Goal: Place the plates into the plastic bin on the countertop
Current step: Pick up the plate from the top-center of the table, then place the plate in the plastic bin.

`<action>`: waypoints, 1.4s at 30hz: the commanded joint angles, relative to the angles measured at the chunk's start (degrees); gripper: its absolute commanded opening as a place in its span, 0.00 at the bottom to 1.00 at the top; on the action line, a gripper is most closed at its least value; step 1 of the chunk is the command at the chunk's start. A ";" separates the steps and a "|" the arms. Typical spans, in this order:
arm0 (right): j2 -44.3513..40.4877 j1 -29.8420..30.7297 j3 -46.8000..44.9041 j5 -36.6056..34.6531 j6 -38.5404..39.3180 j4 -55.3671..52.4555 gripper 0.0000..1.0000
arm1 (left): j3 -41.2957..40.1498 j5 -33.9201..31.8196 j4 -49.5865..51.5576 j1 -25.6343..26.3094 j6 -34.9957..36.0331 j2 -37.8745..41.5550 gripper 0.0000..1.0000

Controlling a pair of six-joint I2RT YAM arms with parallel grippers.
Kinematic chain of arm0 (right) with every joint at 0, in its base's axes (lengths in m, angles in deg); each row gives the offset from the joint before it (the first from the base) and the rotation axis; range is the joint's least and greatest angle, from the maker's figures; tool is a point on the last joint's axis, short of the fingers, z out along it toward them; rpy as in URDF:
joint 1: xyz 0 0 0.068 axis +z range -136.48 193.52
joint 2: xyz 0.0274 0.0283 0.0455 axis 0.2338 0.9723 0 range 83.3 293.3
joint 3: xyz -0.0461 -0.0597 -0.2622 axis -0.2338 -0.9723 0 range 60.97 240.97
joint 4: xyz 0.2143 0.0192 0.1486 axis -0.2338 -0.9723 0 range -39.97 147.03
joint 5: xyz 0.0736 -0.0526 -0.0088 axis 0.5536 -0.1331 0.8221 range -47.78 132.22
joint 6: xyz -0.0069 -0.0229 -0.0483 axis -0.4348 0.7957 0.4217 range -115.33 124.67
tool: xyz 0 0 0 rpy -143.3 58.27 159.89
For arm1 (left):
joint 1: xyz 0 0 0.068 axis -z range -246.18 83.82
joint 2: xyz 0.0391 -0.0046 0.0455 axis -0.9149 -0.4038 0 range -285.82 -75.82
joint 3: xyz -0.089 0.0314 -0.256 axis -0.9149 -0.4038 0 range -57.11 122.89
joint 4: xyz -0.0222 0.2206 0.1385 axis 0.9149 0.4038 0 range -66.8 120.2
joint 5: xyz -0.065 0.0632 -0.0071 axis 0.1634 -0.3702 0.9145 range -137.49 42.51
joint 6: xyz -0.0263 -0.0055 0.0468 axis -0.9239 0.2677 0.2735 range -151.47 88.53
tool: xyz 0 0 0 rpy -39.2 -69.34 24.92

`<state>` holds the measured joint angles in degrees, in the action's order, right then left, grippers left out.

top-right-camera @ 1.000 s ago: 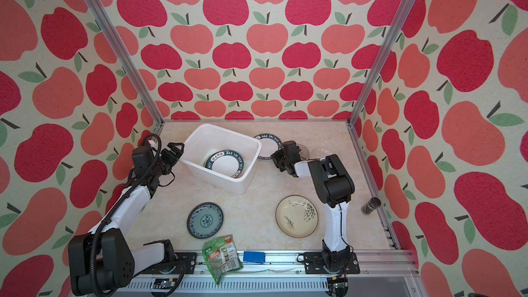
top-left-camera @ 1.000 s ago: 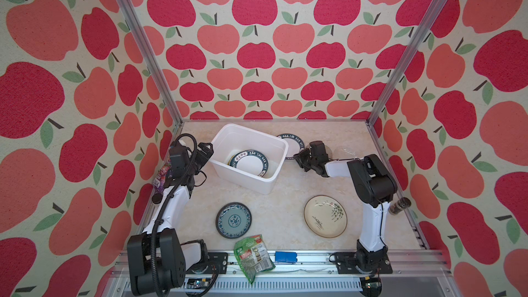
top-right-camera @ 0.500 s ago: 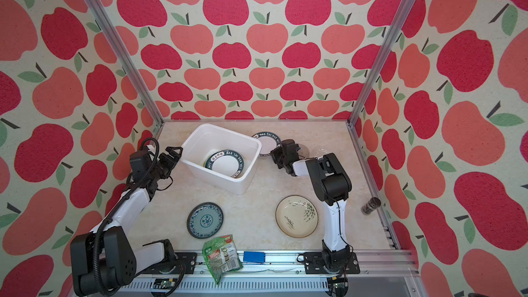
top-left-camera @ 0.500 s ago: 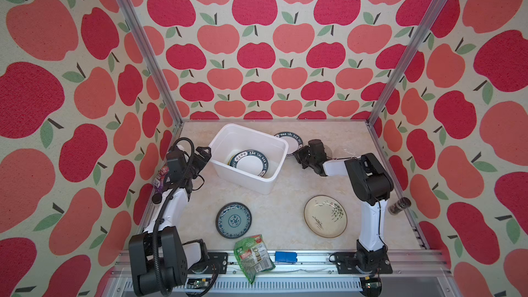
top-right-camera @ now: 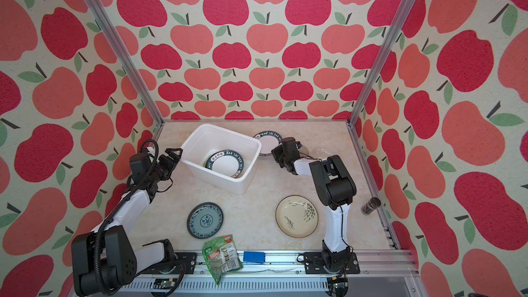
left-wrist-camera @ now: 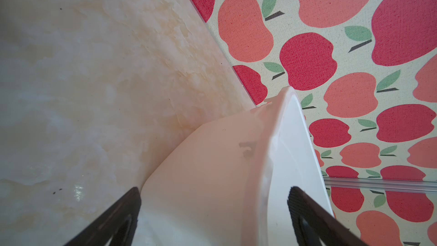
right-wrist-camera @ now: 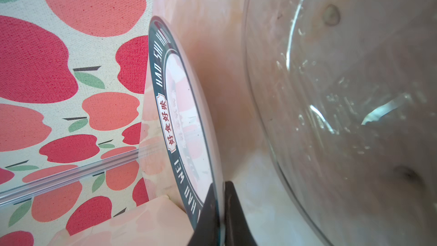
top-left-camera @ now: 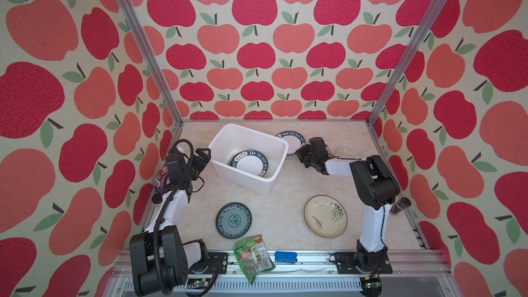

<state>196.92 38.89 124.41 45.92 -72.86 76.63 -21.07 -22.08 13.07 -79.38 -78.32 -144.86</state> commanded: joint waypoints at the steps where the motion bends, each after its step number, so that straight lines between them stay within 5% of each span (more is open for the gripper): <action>1: -5.28 -0.98 2.41 -1.64 4.45 -2.45 0.00 | 1.49 1.30 -0.35 -0.43 0.96 0.48 0.99; 15: -15.62 -8.05 9.78 -3.78 15.27 -10.97 0.00 | 2.77 -0.52 6.97 -0.08 5.71 9.54 0.99; 22: -18.95 -7.96 15.68 4.52 19.03 -13.56 0.00 | 7.19 3.84 16.59 -0.33 8.20 18.12 0.99; 31: -19.92 -2.13 26.53 18.55 28.68 -26.31 0.00 | 17.11 15.26 25.07 -0.62 9.52 17.22 0.99; 42: -13.04 8.54 34.09 24.87 35.01 -31.51 0.00 | 14.68 13.97 13.22 -1.02 5.26 12.00 0.99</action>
<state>181.49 45.88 156.43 67.32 -41.00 45.85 -4.99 -8.02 31.01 -80.12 -71.90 -132.97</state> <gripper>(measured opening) 0.078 0.992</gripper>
